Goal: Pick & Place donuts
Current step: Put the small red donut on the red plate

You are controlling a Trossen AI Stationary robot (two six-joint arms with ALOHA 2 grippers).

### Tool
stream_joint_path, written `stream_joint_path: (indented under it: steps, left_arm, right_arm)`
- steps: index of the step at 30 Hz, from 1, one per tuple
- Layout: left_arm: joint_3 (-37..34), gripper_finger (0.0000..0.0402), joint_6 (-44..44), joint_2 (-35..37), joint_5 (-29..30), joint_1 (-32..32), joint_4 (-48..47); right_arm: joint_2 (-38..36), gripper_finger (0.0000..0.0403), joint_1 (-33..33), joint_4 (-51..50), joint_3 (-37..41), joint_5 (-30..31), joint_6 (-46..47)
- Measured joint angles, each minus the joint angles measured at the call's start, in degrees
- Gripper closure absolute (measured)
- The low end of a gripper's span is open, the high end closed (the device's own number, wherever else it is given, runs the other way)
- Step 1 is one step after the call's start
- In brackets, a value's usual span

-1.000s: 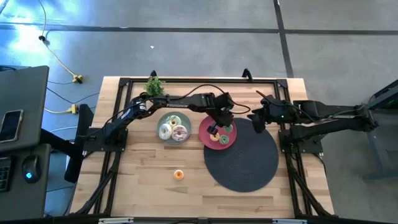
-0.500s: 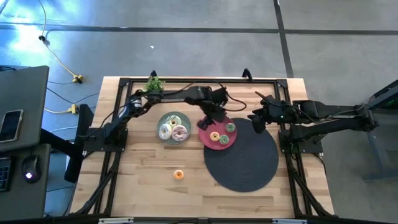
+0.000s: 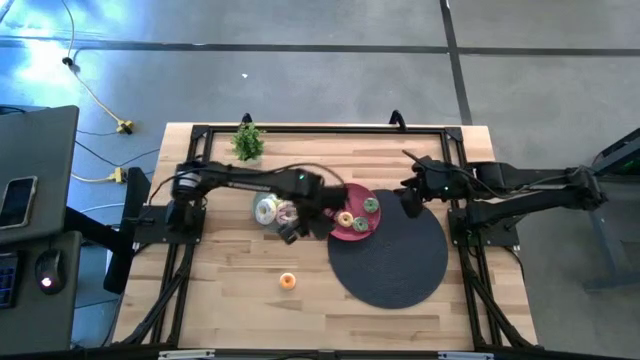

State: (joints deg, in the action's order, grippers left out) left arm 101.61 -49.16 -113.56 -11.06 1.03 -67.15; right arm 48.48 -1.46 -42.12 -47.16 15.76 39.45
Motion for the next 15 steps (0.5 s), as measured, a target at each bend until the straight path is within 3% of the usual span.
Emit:
stream_joint_path:
  steps: [9,15]
  left_arm:
    - [-22.46,0.0297,19.94,16.77,7.99,9.41,13.84]
    - [-37.17,0.0298,34.39,21.81,0.43,13.37,29.56]
  right_arm:
    - [7.35,0.0227,0.01,8.97,0.02,-6.61,-3.53]
    - [14.68,0.0227,1.34,18.86,0.02,-11.13,-1.70]
